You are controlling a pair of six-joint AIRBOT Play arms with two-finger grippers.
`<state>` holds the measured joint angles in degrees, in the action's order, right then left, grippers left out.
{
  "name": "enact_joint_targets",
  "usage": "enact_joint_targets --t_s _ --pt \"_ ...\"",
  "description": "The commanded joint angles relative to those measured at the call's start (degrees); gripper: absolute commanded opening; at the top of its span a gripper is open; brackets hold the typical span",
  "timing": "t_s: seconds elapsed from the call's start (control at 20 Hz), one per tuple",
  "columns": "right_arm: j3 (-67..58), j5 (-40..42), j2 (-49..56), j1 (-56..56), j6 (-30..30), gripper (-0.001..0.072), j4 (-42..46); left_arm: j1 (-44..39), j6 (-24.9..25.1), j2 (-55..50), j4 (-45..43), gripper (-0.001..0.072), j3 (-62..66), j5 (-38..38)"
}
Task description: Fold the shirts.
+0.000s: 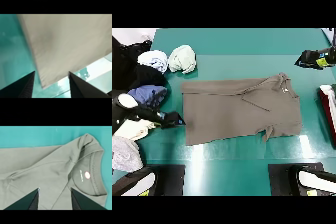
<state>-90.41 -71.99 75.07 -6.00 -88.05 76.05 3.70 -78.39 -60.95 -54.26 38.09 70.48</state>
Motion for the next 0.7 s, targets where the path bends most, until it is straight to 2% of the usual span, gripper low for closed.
enact_joint_targets --t_s 0.0,0.2,0.35,0.5,0.65 --pt "-0.07 -0.22 -0.22 1.25 0.04 0.0436 0.00 0.44 1.33 1.18 2.12 0.0481 -6.47 -2.14" --pt "-0.07 -0.20 -0.22 1.25 0.04 0.0436 0.00 -0.59 1.92 1.18 2.01 0.0480 -7.63 -1.77" --pt "-0.07 -0.22 -0.22 1.25 0.04 0.0436 0.00 -6.32 1.86 1.18 1.68 0.0480 -9.42 -2.95" --pt "-0.07 -0.50 -0.26 1.25 0.04 0.0436 0.00 -9.81 -1.03 0.66 -0.70 0.0480 -9.70 -3.67" --pt "-0.09 -2.01 -0.26 1.22 0.04 0.0436 0.02 -10.10 -1.55 0.52 -0.81 0.0479 -9.70 -3.72"
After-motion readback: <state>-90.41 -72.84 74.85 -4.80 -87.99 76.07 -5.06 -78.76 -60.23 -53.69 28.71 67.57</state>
